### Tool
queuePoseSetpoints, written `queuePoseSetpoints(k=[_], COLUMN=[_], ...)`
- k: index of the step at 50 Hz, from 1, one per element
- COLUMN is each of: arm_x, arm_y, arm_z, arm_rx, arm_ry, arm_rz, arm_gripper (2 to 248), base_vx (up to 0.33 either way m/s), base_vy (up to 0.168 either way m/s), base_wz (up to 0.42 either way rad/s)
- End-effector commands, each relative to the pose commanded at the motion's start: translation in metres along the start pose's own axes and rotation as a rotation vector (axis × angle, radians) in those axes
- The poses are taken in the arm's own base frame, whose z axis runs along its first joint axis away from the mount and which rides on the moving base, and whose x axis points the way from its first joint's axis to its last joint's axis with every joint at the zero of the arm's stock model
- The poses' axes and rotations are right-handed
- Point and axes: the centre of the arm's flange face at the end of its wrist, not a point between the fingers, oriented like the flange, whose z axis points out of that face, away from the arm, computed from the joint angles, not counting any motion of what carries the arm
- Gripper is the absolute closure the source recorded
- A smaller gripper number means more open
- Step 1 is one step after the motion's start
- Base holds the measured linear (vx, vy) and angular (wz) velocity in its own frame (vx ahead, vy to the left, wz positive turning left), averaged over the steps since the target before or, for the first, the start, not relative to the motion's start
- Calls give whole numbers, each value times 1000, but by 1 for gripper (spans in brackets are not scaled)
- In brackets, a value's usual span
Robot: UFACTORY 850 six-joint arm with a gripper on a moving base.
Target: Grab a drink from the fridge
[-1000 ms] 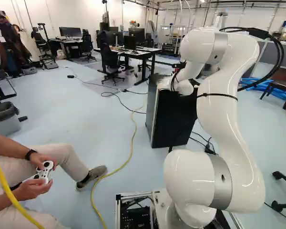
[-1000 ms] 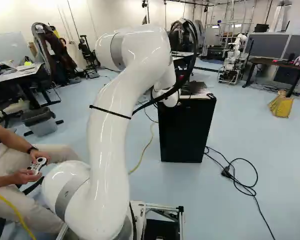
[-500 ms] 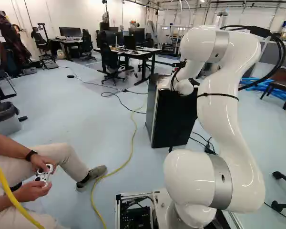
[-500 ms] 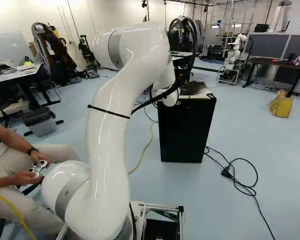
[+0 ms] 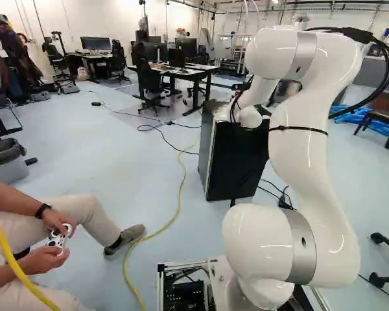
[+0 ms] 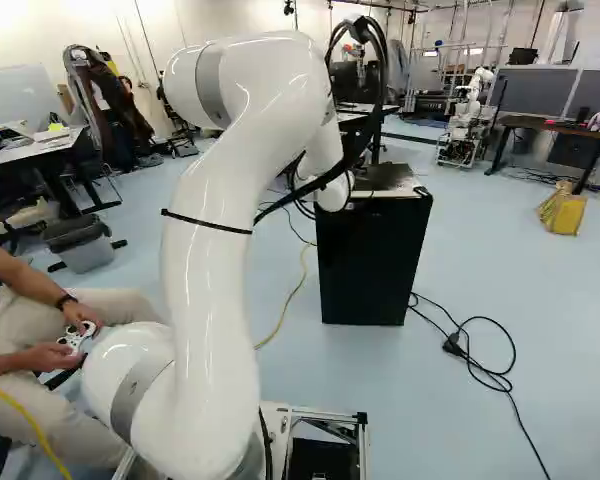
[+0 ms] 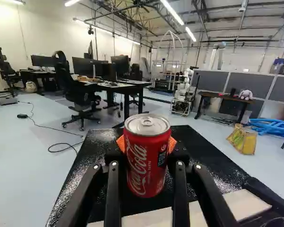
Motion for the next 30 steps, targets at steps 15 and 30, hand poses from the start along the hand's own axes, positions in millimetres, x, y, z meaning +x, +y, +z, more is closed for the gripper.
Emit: queuePoseSetpoints(k=[15,30], arm_x=[11,22], arm_y=[-19,-41], arm_z=[-28,-67], arm_rx=[18,42], arm_ry=[-26,-61], arm_rz=[6,14], arm_gripper=[151,151], base_vx=[0,0], base_vy=[0,0], base_wz=[0,0])
